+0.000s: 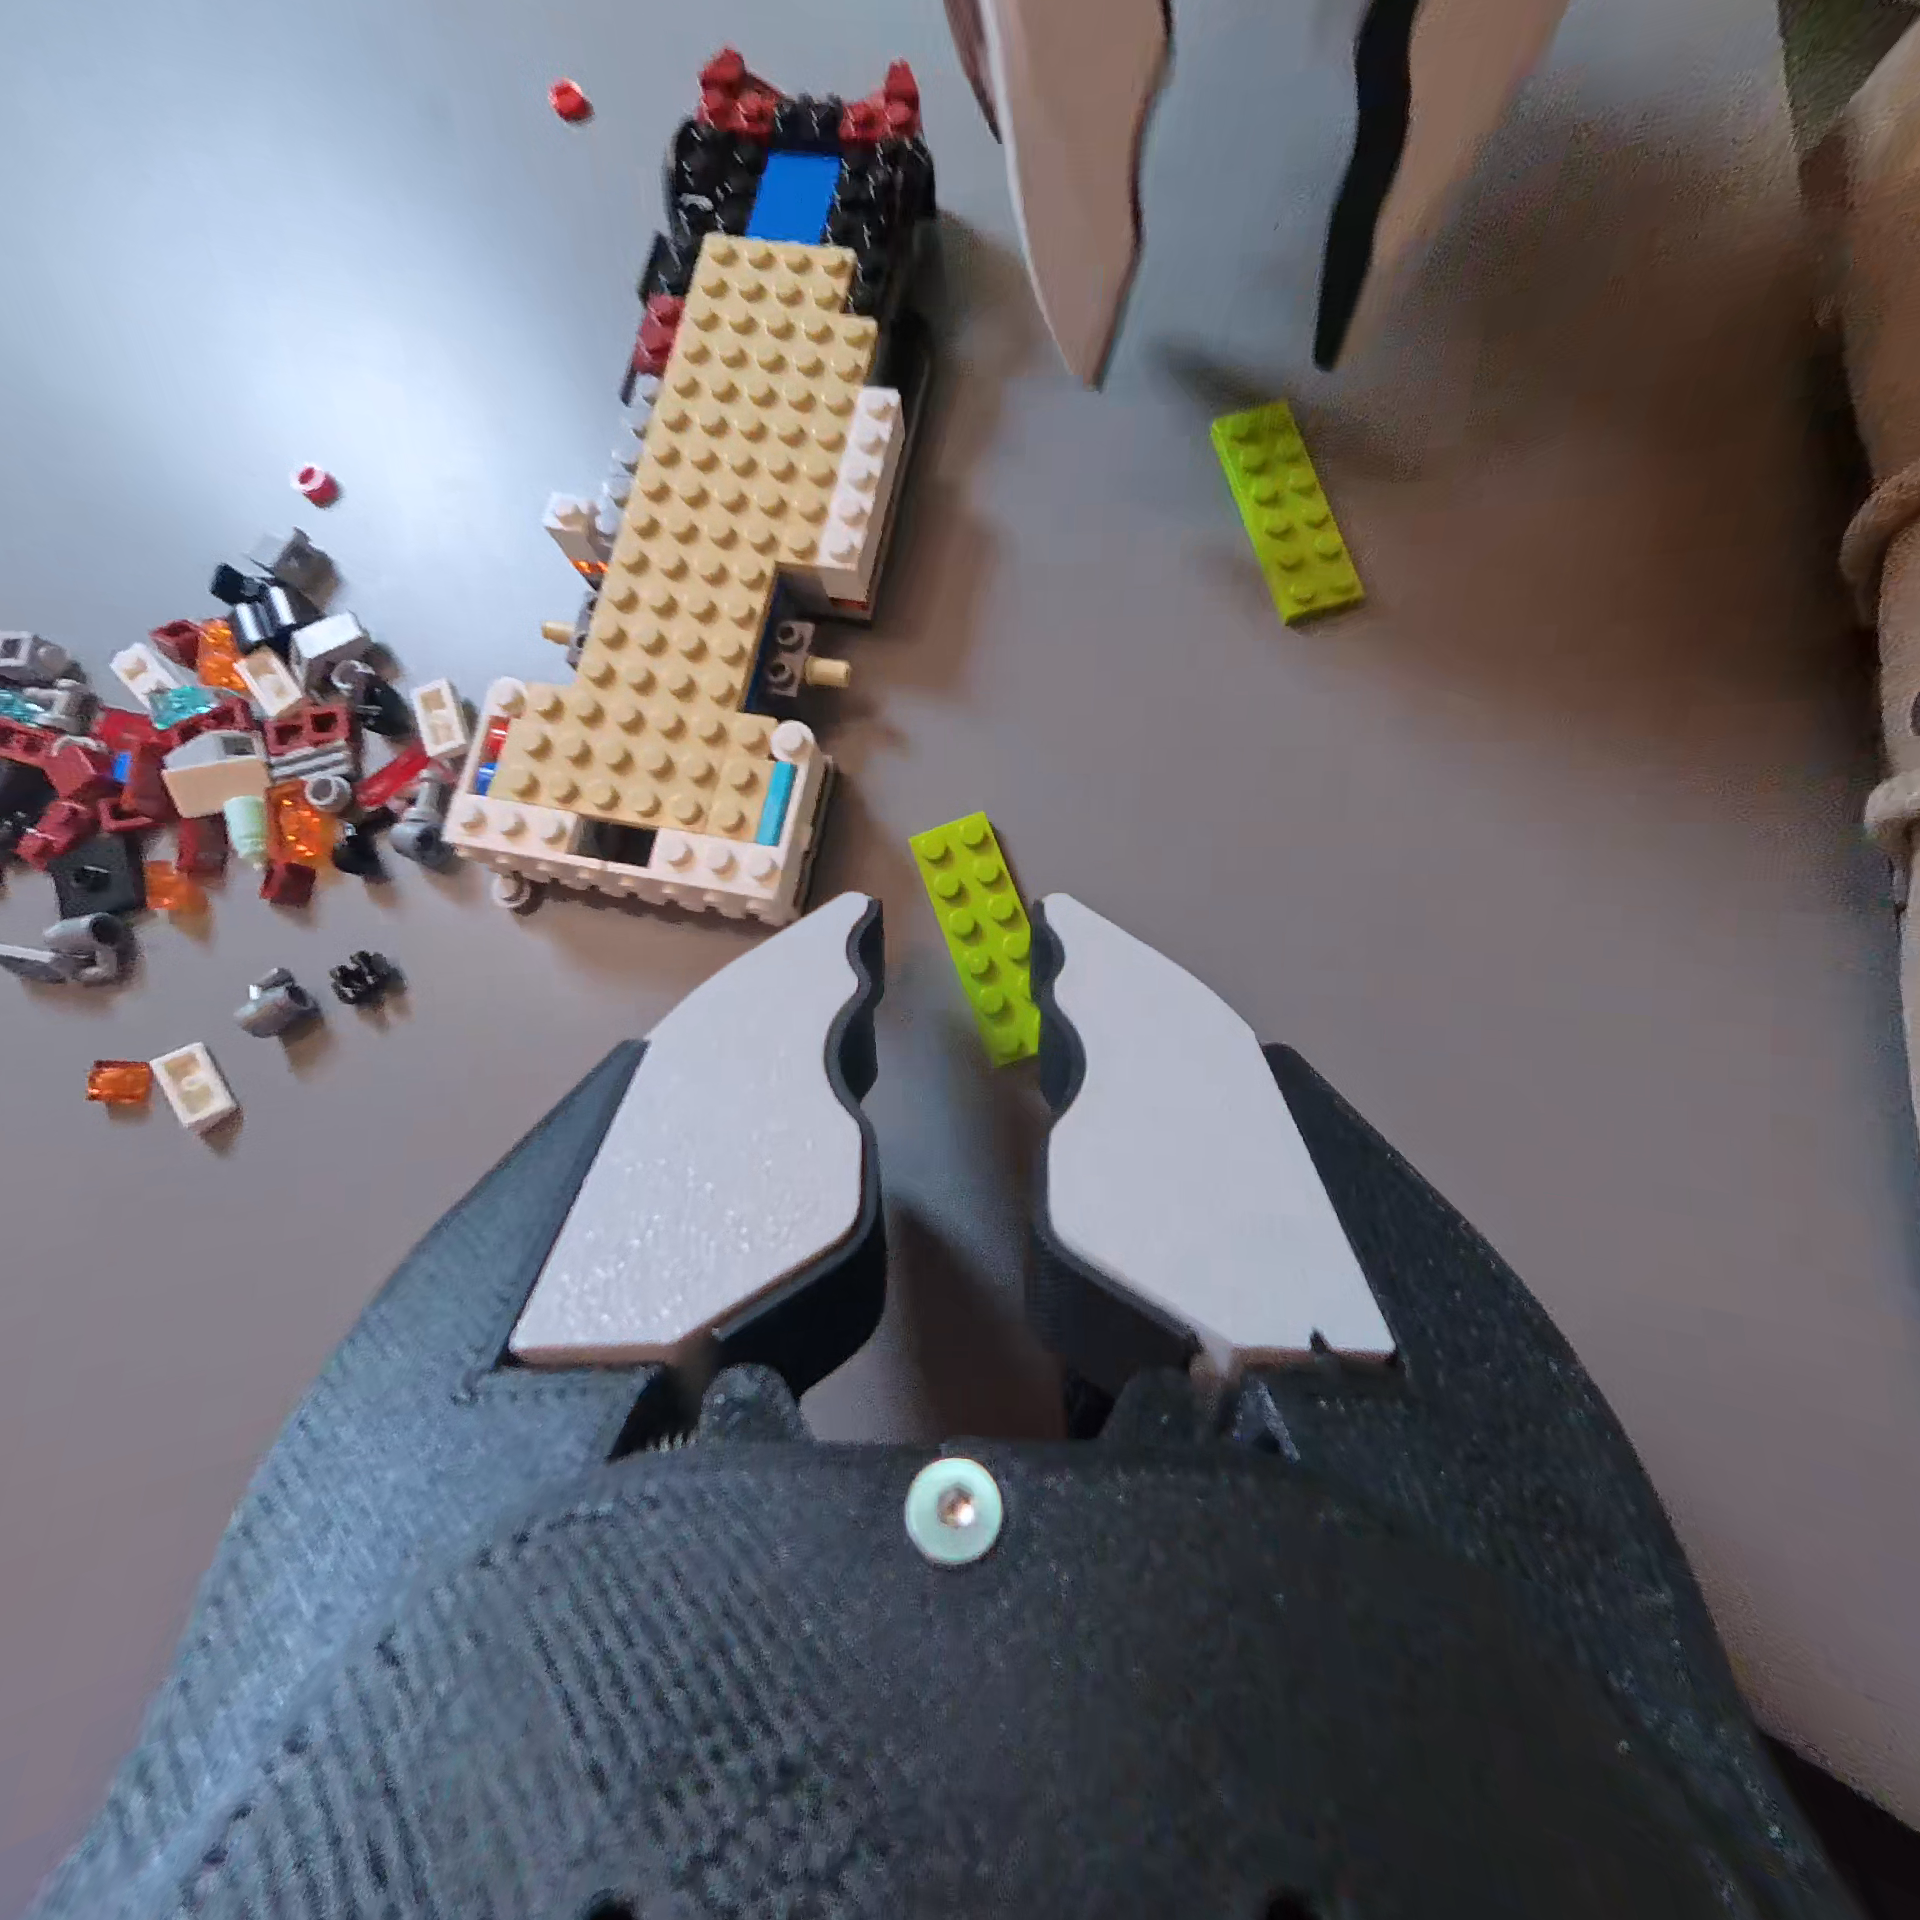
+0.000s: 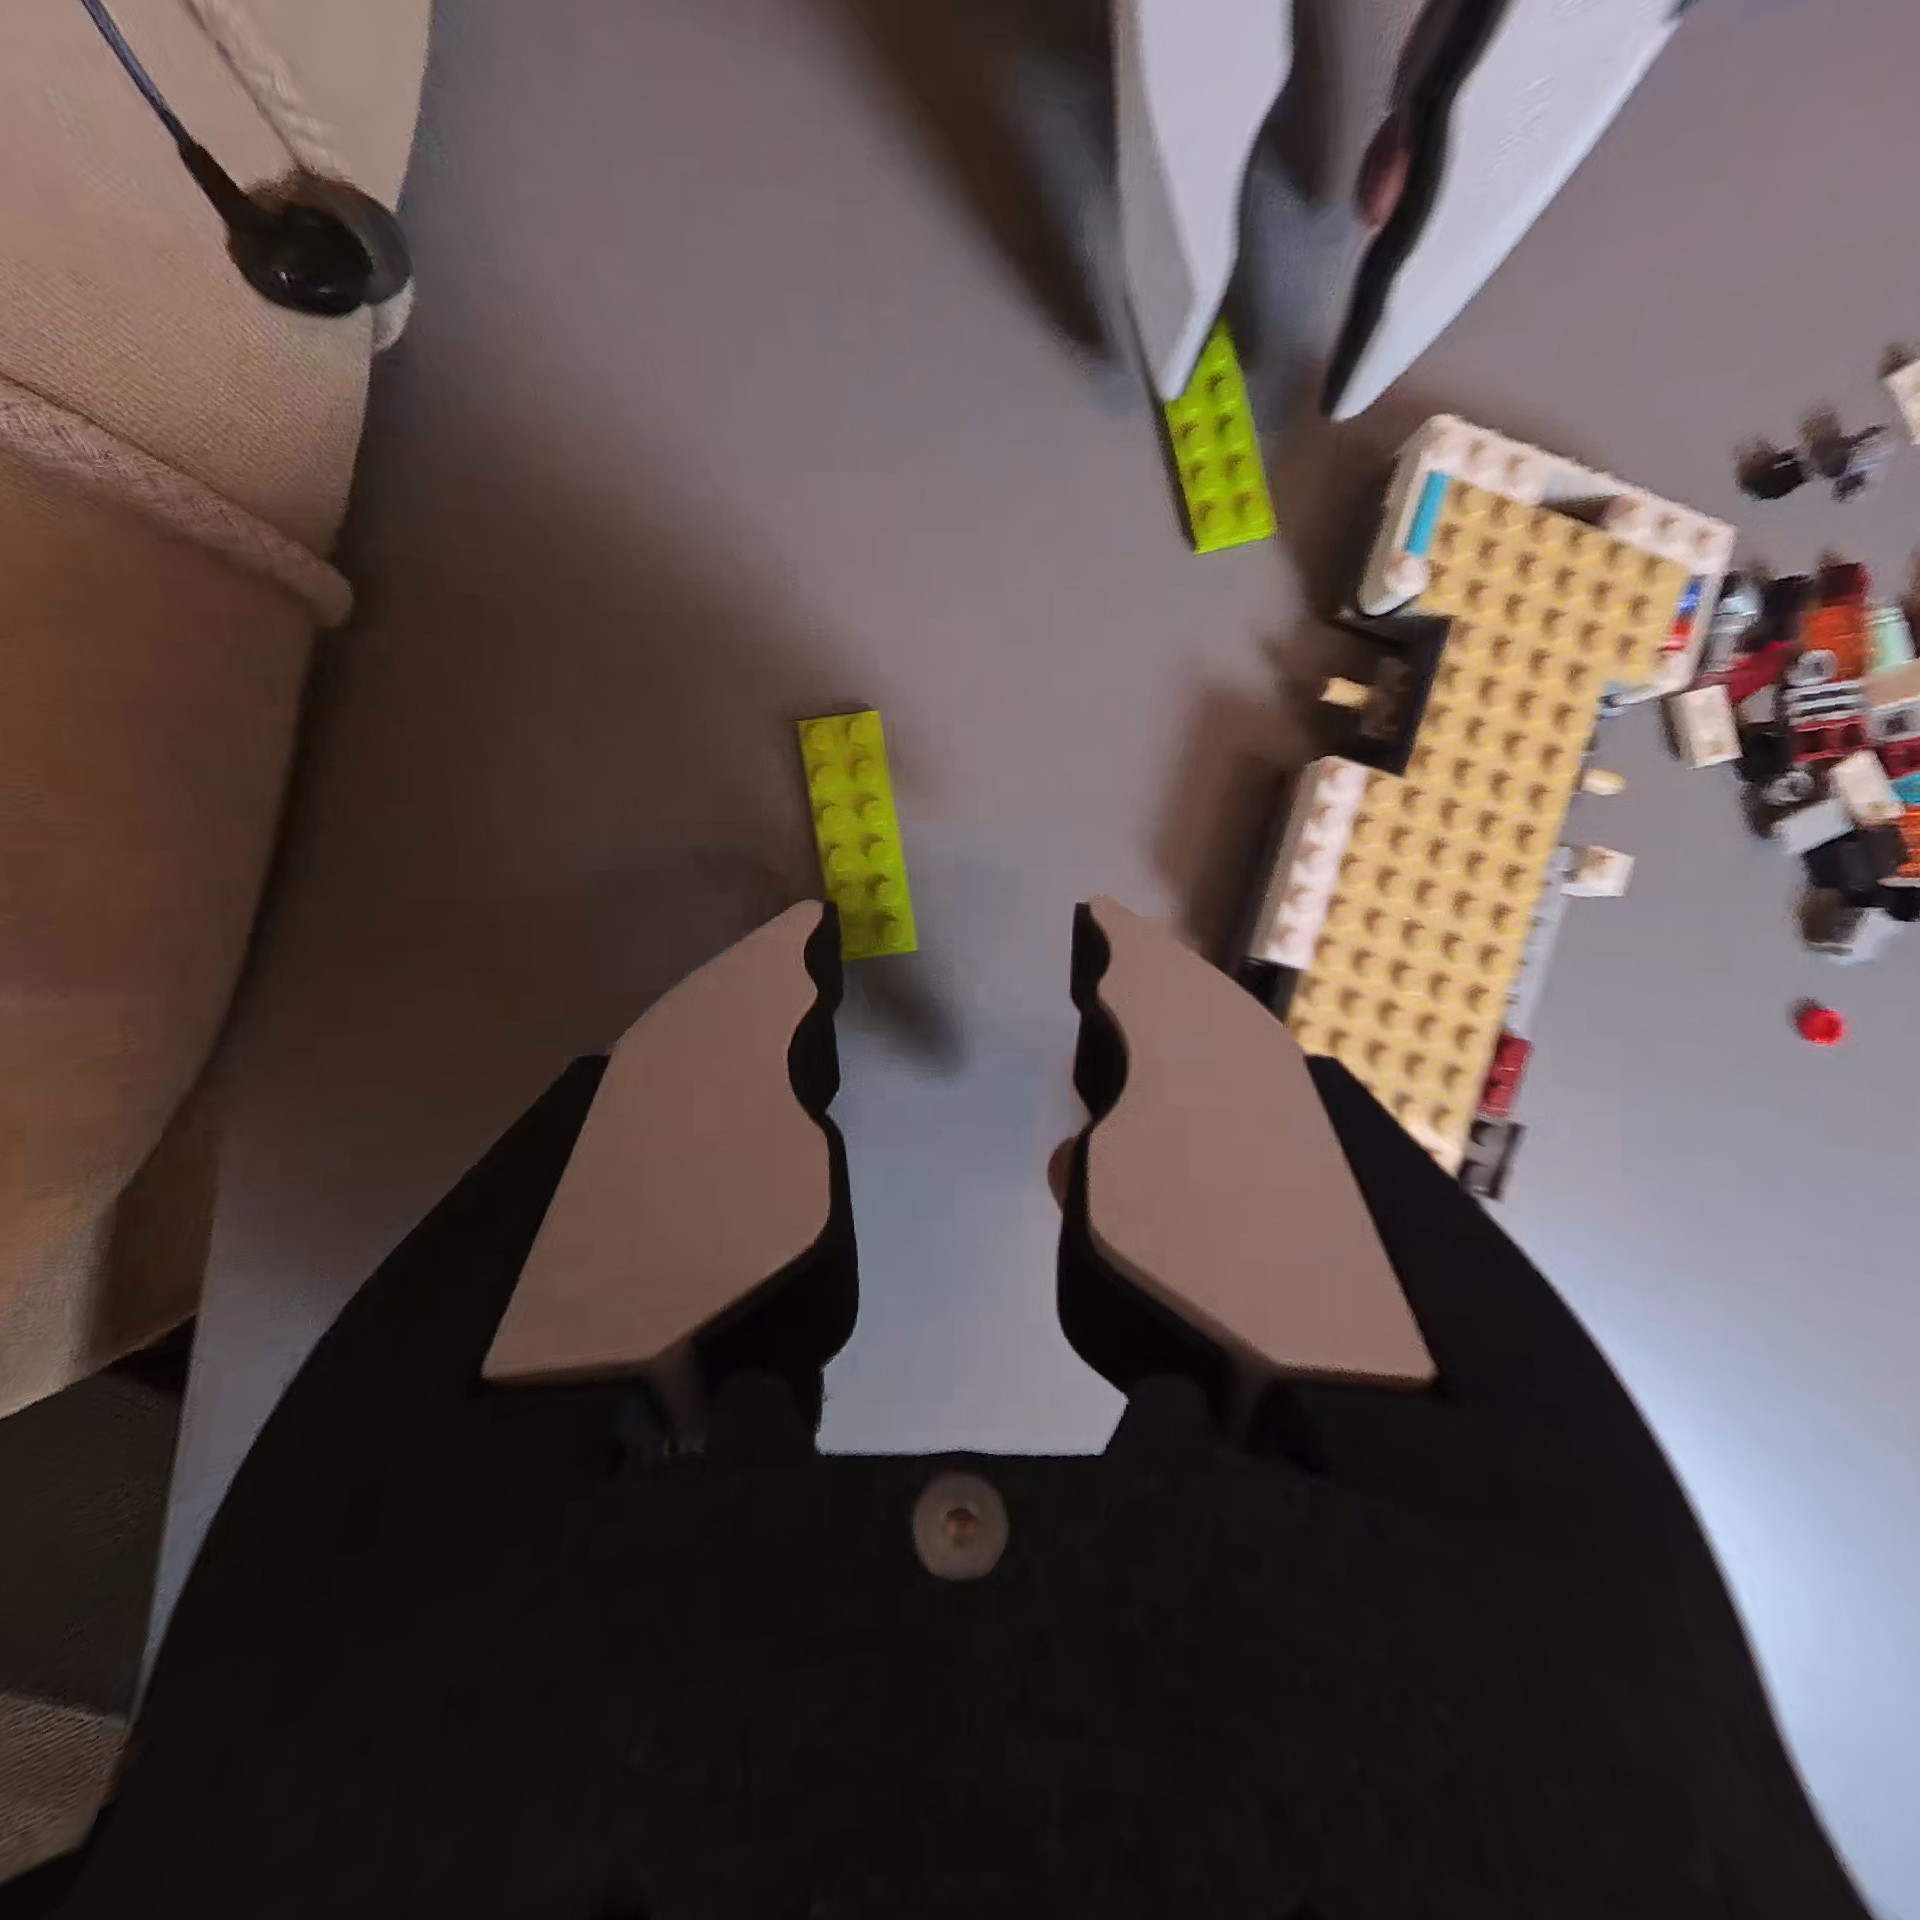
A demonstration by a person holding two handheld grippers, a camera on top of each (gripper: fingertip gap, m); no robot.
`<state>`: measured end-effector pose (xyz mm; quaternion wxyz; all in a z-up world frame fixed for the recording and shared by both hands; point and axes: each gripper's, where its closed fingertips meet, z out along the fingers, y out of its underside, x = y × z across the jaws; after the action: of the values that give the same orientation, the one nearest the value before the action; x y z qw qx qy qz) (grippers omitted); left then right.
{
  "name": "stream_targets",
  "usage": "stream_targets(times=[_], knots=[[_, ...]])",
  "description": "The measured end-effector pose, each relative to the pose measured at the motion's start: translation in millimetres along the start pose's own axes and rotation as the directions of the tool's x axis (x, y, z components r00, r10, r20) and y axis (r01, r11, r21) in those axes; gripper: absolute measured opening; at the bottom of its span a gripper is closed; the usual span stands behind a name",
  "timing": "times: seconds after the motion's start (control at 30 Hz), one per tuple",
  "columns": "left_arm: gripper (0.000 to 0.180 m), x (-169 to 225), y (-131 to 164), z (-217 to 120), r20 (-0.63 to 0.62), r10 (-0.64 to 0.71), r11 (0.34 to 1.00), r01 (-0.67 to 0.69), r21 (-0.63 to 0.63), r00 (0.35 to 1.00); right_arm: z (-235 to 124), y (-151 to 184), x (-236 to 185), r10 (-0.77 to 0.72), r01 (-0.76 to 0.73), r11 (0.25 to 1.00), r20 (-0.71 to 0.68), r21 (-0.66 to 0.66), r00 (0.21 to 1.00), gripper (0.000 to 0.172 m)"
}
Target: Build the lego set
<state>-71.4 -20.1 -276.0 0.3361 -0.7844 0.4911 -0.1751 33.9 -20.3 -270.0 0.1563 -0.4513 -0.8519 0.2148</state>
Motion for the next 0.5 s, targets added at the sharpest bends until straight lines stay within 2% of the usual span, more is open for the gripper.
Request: stream_targets(times=[0.1, 0.23, 0.27, 0.37, 0.5], knots=[[0.029, -17.5, -6.4, -7.0, 0.071, -0.038, 0.998, 0.033, 0.062, 0.997, 15.9, 5.2, -15.3, 0.029, -0.028, 0.999, 0.031, -0.029, 0.999, 0.042], [0.042, -41.4, -14.6, -14.8, 0.146, -0.119, 0.981, 0.094, 0.168, 0.982, 19.0, 2.1, -17.4, 0.050, -0.049, 0.998, 0.038, -0.025, 0.998, 0.018], [0.048, -45.2, -15.4, -14.4, 0.151, -0.132, 0.978, 0.103, 0.184, 0.980, 19.1, 1.9, -18.1, 0.049, -0.048, 0.999, 0.042, -0.025, 0.998, 0.017], [0.063, -52.8, -11.9, -7.8, 0.157, -0.146, 0.978, 0.119, 0.171, 0.977, 17.4, 4.5, -18.6, 0.036, -0.034, 0.999, 0.048, -0.037, 0.998, 0.016], [0.072, -57.0, -11.4, 3.2, 0.138, -0.123, 0.985, 0.104, 0.139, 0.983, 1.2, 3.6, -10.2, 0.046, -0.046, 0.999, 0.017, 0.004, 0.999, 0.016]])
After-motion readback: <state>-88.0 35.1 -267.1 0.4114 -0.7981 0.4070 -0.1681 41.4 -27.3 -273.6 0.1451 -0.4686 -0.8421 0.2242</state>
